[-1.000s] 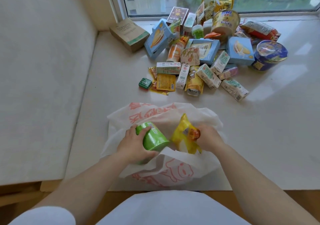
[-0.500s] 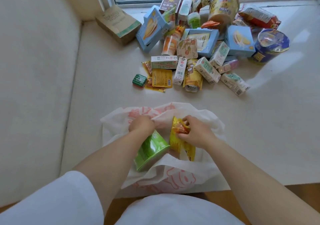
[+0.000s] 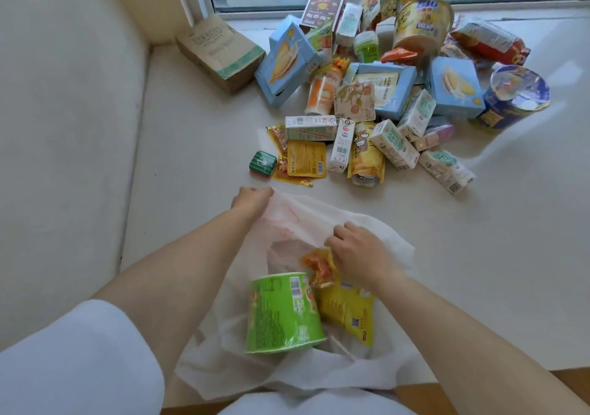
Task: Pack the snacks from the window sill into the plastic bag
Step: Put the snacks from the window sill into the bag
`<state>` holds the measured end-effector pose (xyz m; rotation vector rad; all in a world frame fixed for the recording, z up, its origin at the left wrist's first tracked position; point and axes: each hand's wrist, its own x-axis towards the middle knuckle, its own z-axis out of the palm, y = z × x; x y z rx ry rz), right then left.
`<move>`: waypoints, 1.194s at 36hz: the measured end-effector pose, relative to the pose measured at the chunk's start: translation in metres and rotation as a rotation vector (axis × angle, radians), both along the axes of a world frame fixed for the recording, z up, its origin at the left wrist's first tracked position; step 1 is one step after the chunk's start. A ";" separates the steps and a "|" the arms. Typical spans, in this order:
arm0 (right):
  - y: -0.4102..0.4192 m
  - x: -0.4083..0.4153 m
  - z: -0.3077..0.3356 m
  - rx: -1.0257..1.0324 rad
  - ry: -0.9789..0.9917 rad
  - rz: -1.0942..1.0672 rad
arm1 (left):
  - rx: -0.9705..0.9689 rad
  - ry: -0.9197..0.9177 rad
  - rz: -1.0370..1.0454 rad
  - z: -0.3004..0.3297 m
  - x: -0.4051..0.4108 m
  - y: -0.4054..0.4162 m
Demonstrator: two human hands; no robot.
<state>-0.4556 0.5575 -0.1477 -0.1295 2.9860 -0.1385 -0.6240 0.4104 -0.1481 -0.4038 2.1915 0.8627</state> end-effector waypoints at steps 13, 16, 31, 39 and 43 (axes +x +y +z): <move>0.027 -0.157 -0.013 -0.162 -0.200 -0.316 | -0.135 0.307 -0.323 -0.025 -0.091 0.039; 0.026 -0.183 -0.031 -0.079 -0.233 -0.261 | -0.166 0.353 -0.448 -0.036 -0.113 0.046; 0.011 -0.218 -0.084 0.102 -0.132 -0.288 | -0.382 0.600 -1.084 -0.080 -0.152 0.071; 0.019 -0.192 -0.067 0.068 -0.076 -0.254 | -0.437 0.687 -1.144 -0.077 -0.123 0.061; 0.025 -0.177 -0.055 -0.006 -0.342 -0.331 | -0.458 0.683 -1.226 -0.077 -0.105 0.056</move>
